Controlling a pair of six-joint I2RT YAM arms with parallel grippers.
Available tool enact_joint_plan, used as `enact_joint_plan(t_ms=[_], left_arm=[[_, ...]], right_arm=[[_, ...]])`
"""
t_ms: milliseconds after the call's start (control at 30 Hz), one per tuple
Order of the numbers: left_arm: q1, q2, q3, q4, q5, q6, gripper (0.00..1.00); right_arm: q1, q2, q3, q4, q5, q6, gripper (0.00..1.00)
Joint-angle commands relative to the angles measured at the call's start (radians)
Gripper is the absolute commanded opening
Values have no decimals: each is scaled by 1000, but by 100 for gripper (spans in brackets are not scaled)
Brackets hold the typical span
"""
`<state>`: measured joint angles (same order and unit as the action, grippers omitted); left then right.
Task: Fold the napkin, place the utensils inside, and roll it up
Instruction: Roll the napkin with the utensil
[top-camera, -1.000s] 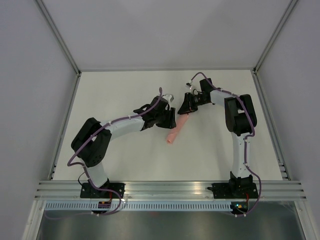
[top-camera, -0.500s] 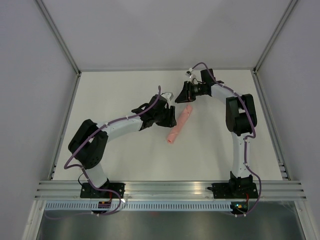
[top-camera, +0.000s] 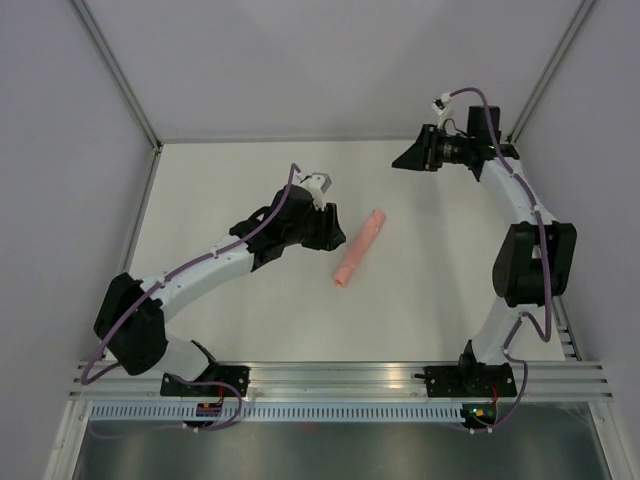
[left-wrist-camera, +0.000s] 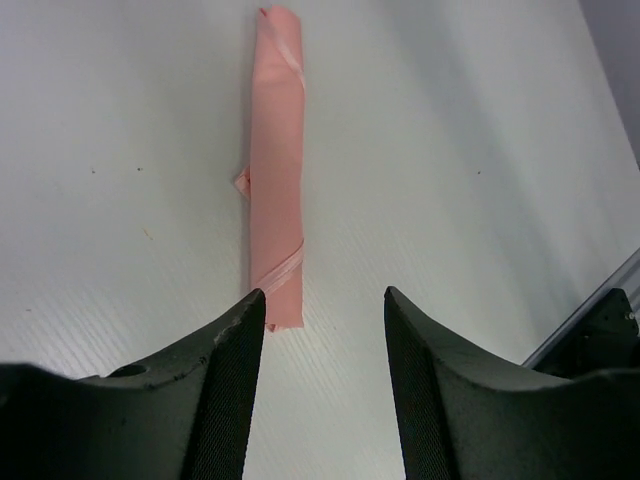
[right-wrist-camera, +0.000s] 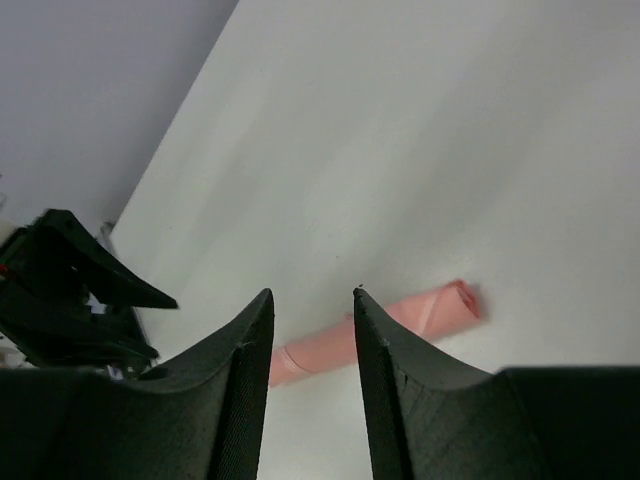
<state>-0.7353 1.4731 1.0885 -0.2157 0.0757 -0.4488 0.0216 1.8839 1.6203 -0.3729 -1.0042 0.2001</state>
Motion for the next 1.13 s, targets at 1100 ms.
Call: enact_joint_plan(t_ms=[1100], left_arm=[[82,-566,-233,-169,-14,117,62]], right_arm=[[-276,-841,-585,-120,403,-331,73]])
